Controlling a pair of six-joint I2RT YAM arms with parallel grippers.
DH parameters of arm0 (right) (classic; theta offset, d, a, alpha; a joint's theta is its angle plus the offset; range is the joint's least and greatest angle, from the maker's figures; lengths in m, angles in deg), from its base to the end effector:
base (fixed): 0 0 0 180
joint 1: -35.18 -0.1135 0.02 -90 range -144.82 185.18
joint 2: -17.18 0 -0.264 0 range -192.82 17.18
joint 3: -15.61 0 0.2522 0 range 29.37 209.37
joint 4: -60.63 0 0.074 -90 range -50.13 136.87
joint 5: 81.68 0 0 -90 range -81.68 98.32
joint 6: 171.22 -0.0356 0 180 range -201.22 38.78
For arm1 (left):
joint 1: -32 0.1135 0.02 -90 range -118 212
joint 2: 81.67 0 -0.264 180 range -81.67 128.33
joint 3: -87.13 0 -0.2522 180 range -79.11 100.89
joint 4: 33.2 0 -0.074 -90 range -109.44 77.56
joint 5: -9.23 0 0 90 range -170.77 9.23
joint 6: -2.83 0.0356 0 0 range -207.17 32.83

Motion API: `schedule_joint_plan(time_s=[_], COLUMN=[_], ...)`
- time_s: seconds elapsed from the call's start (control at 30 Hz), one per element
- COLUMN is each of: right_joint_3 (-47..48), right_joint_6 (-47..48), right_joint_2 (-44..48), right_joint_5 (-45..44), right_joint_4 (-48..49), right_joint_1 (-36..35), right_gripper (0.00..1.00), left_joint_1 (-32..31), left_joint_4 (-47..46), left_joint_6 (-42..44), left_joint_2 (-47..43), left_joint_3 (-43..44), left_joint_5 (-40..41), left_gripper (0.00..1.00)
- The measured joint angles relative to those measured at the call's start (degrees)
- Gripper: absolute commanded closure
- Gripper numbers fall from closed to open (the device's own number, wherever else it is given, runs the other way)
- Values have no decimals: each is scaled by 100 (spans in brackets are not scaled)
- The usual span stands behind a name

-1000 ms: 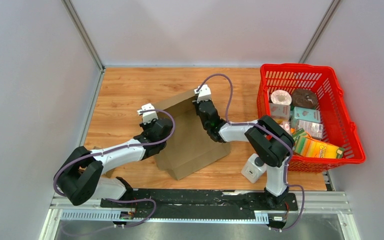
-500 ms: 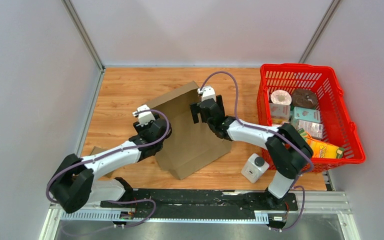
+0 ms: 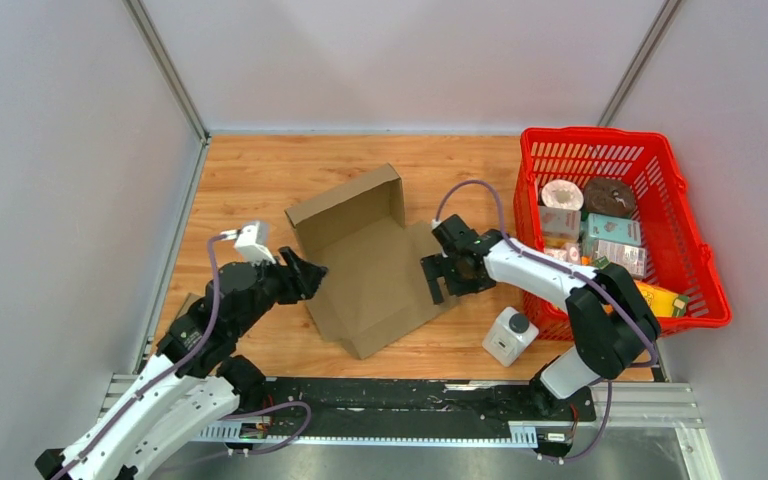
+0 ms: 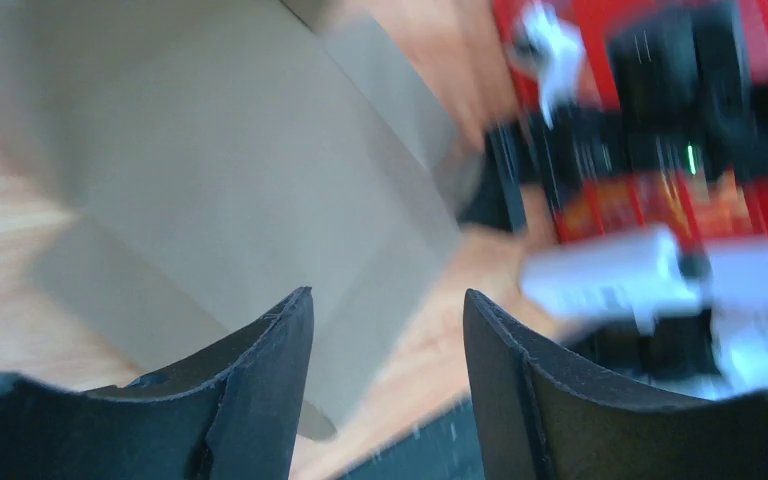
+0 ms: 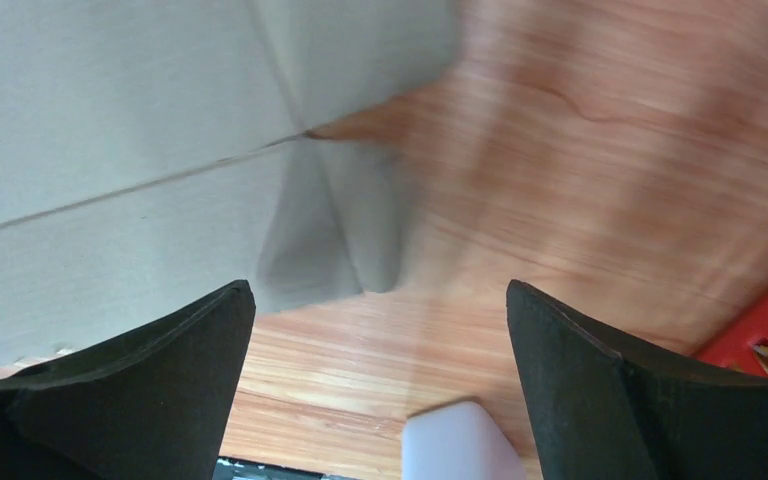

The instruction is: Fold the paper box

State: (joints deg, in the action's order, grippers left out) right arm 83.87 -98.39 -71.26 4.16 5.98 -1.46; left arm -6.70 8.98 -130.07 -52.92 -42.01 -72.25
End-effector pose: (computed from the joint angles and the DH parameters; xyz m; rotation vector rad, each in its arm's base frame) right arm 0.2248 0.1639 0.1847 -0.4719 2.8328 0.0800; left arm 0.1007 -0.0739 0.2979 -0.1774 1.9954 -0.8013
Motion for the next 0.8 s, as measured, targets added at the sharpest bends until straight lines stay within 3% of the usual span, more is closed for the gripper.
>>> schedule_joint_plan(time_s=[0.07,0.17,0.27,0.3,0.4,0.43,0.6,0.73,0.77,0.8], right_joint_3=[-87,-151,-459,-518,-564,-564,-372,-229,-229,-227], right_joint_6=[-52,-142,-188,-177,-254,-289,-426,-498,-529,-551], right_joint_2=[138,262,501,553,553,538,516,546,575,614], right_joint_5=[175,374,706,852,1305,1419,1731,2208,2350,2435], right_joint_4=[-81,13,354,398,575,625,577,577,562,522], right_joint_1=[304,546,542,533,533,533,544,723,813,907], right_gripper=[7,10,45,69,94,98,100,100,88,57], left_joint_1=[-247,-1224,-2162,-2343,-2780,-2896,-3340,-3541,-3587,-3628], left_joint_4=[-118,-122,-343,-417,-715,-678,-590,-529,-490,-400], left_joint_6=[369,977,1641,1808,2382,2538,3248,3475,3519,3563], left_joint_2=[490,1517,2544,2763,3515,3794,5405,5993,6105,6234], left_joint_3=[122,389,463,463,514,627,1779,2197,2258,2343], left_joint_5=[-1008,-1443,-1414,-1388,-1091,-946,-74,411,511,608], left_gripper=[36,33,25,24,23,23,22,21,21,21])
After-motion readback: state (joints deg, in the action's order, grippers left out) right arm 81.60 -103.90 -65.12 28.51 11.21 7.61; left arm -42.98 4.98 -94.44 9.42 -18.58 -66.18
